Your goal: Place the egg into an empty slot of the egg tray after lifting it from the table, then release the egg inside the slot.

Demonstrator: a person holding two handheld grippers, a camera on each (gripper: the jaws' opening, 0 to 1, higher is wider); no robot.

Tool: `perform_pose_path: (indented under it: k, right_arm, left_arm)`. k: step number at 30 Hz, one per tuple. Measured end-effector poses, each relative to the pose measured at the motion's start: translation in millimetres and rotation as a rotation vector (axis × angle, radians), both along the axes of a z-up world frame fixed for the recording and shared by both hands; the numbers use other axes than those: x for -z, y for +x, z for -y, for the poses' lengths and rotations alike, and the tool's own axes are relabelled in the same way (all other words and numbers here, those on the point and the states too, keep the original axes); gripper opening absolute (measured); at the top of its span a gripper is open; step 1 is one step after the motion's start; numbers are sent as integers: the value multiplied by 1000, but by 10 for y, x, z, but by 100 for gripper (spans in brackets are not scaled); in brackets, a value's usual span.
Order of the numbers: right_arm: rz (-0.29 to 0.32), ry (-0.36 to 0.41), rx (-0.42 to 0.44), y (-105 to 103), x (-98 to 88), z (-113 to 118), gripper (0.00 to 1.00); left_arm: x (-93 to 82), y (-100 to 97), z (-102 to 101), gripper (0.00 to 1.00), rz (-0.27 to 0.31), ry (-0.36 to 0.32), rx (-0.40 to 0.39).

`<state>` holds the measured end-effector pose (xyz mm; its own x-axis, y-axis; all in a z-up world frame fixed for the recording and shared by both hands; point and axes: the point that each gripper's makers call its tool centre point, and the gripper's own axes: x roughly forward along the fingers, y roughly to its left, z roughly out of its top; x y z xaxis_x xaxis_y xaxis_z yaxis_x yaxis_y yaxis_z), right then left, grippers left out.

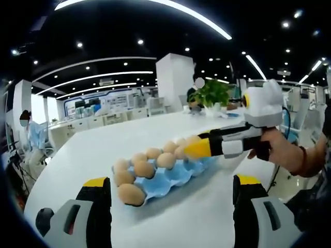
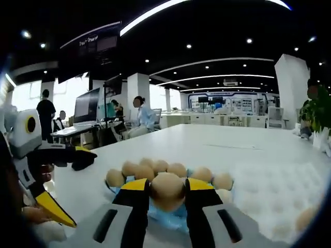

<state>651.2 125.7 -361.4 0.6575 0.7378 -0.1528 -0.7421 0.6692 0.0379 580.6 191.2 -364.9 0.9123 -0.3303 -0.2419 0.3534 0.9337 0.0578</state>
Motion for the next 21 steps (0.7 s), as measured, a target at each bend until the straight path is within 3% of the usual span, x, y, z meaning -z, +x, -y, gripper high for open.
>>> perform_pose_path:
  k: [14,21]
  right_arm:
    - [1,-20,-182,-127,52,-497,28]
    - [2,-35,-223,-151,101,-660,28]
  left_arm:
    - [29,25,-6,100,-14,-11,15]
    - [44,32,-14,100,-20,-2,24]
